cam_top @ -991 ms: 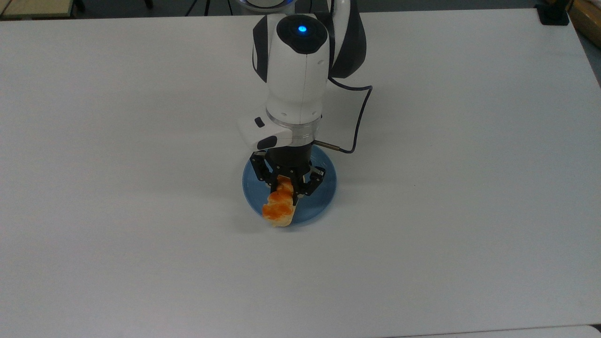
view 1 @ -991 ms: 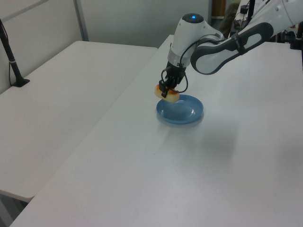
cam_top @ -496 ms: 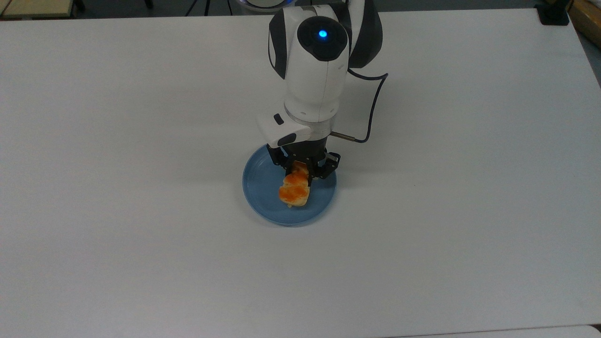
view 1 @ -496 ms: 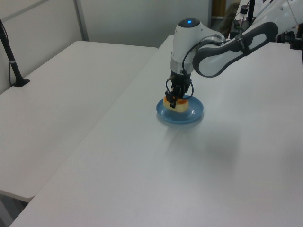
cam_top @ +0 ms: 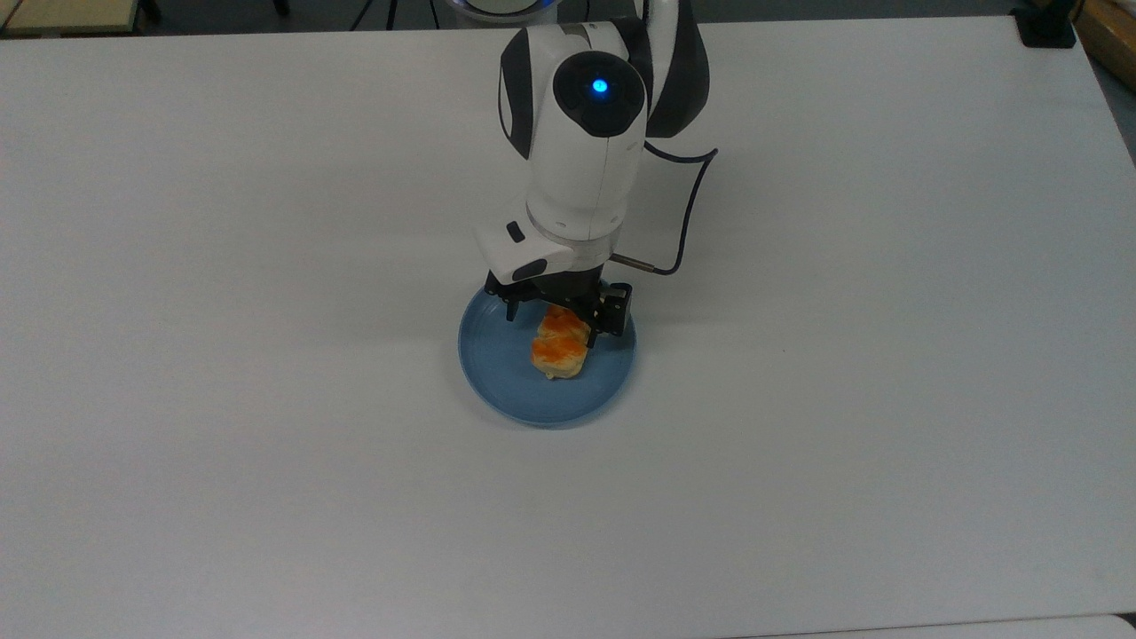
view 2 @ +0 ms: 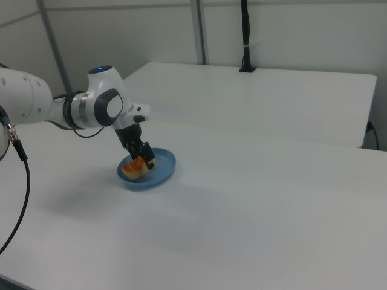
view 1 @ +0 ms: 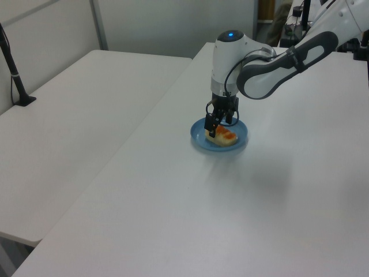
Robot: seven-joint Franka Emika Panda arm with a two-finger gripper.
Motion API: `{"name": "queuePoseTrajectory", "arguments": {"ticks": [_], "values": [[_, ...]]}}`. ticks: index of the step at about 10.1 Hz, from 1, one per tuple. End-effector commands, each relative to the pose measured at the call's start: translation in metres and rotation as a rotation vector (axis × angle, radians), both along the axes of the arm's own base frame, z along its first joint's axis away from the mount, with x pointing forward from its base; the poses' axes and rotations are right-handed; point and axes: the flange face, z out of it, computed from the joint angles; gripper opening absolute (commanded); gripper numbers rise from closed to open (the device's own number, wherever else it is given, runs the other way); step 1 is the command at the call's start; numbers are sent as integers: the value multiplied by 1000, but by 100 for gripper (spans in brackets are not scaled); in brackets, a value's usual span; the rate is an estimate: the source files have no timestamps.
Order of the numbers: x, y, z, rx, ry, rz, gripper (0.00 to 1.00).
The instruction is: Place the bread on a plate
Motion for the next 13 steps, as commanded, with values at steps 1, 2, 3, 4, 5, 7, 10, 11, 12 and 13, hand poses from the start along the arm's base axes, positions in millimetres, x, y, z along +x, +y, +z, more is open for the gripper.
{"name": "queuePoseTrajectory", "arguments": {"ticks": [1,2,3,4,5,7,10,11,12,13], "values": [[-19,-9,73,3,61,-46,100],[-33,-22,113,29,86,-56,100],[-44,-29,137,35,104,-59,100],[-55,-37,160,33,119,-27,100],[-66,-44,178,29,138,43,100],[-75,-82,209,48,145,96,100],[-82,-142,243,91,125,142,100],[-82,-143,244,90,124,150,100],[-82,-144,244,90,124,150,100],[-82,-147,244,87,126,153,100]]}}
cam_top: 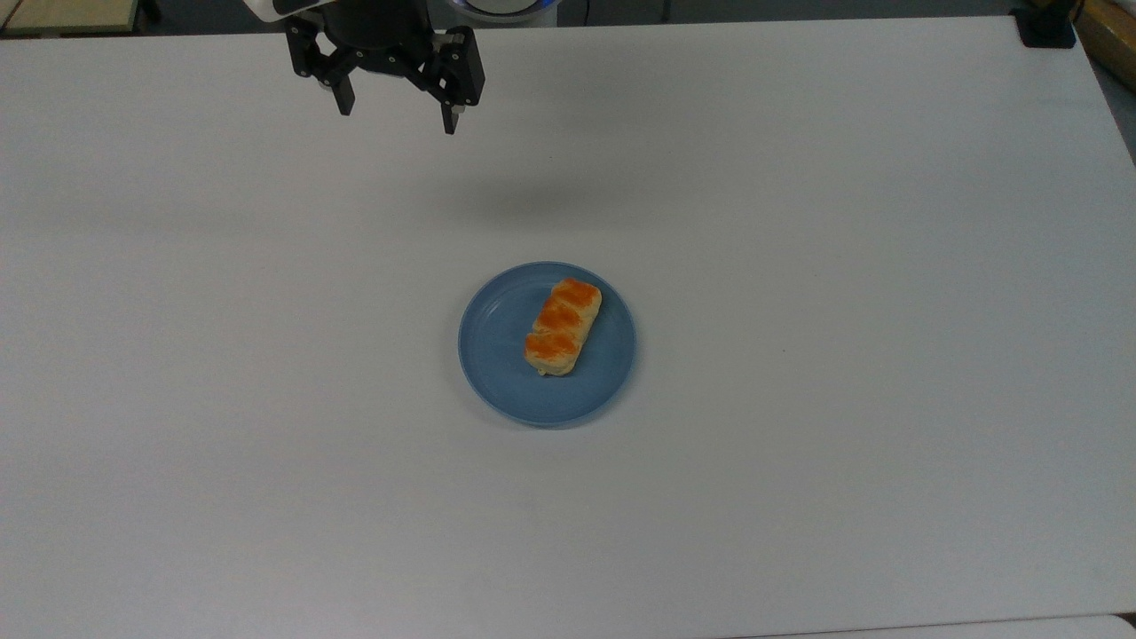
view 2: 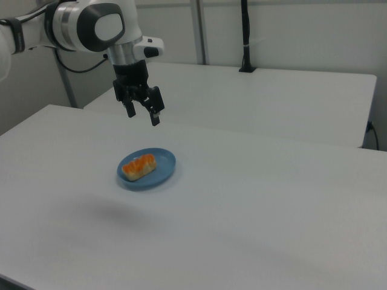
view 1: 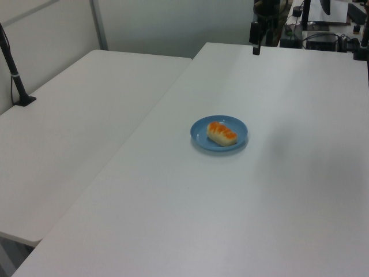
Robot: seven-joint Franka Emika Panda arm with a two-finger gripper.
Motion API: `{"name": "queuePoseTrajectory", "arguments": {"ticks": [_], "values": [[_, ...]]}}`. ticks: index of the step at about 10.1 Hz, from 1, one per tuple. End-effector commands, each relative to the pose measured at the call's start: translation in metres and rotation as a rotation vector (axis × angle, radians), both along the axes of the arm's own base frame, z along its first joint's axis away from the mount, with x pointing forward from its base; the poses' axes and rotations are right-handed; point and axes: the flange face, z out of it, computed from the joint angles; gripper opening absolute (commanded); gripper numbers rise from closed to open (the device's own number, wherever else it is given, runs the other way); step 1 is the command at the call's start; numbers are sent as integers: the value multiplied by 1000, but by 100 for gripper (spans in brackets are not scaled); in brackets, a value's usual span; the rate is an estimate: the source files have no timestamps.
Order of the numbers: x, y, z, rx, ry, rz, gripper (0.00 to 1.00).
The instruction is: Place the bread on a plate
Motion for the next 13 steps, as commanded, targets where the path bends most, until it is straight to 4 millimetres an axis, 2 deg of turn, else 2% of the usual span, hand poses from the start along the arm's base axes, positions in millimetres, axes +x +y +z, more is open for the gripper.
{"name": "queuePoseTrajectory", "arguments": {"ticks": [1,4,13], "values": [[-8,0,7,13,15,45,100],[-15,-17,12,14,34,85,100],[-11,-15,7,12,34,85,100]]}}
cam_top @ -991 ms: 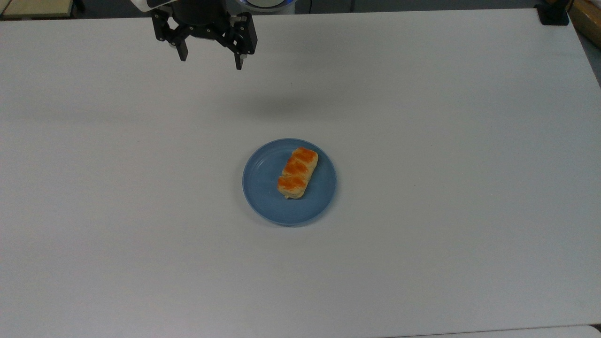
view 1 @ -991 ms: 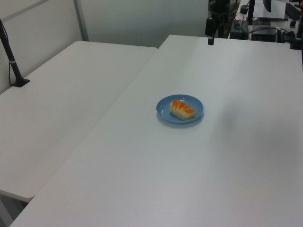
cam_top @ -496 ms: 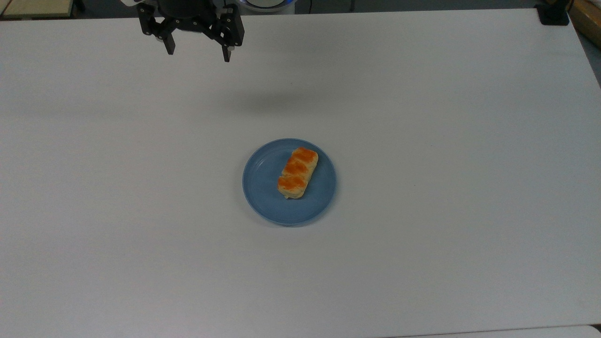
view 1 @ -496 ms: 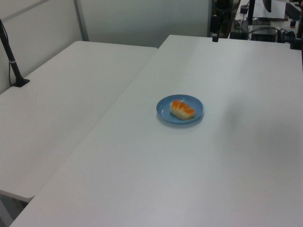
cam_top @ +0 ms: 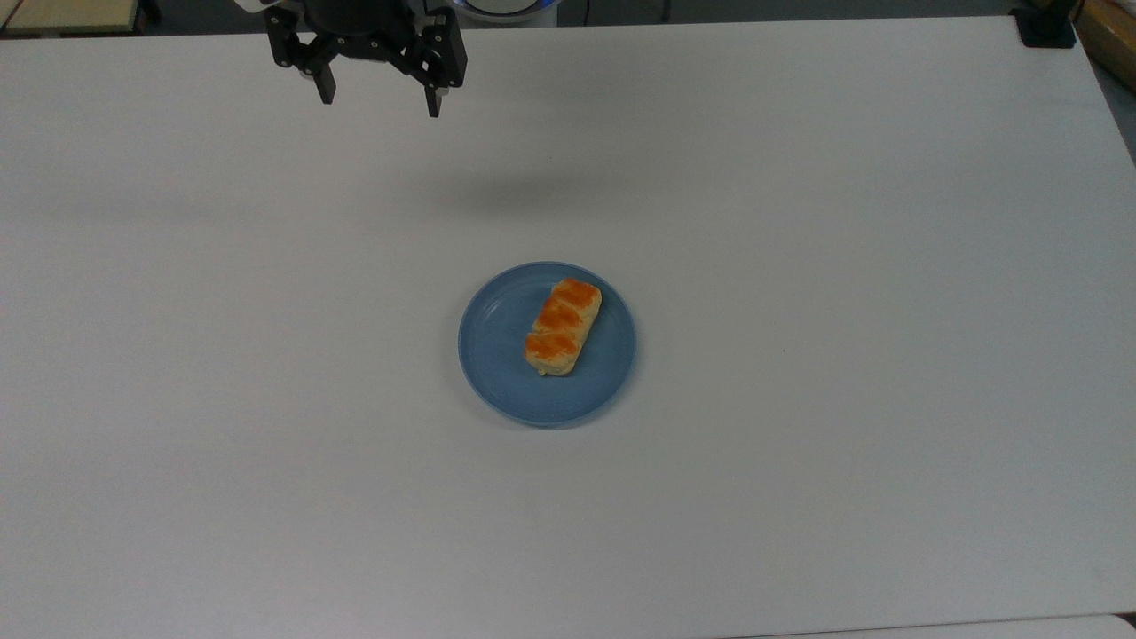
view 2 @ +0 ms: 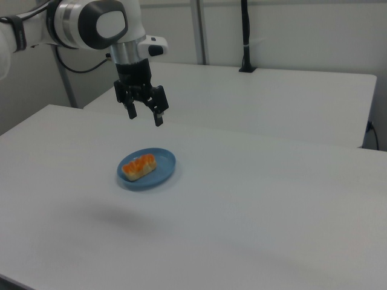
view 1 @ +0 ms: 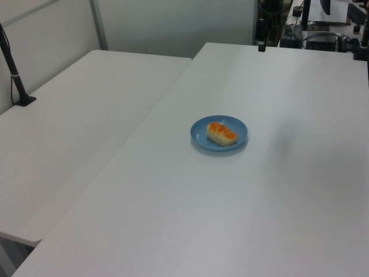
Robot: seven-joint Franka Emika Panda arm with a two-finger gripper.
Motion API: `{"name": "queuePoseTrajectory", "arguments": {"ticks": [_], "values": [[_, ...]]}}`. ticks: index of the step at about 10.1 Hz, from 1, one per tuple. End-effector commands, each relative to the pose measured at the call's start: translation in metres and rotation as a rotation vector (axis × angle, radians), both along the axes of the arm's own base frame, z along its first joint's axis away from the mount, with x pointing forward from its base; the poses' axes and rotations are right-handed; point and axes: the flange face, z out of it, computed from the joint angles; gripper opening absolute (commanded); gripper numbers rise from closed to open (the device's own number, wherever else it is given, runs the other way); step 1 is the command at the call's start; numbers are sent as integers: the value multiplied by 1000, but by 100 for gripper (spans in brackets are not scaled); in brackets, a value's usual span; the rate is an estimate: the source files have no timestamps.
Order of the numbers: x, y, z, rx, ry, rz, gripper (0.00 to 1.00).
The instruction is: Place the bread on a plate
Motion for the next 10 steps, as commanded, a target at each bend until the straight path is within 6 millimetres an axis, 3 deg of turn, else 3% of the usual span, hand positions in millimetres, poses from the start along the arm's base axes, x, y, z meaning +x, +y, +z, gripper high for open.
{"name": "queuePoseTrajectory", "arguments": {"ticks": [1,10], "values": [[-5,2,1,17,13,21,100],[-4,0,1,17,11,9,100]]}}
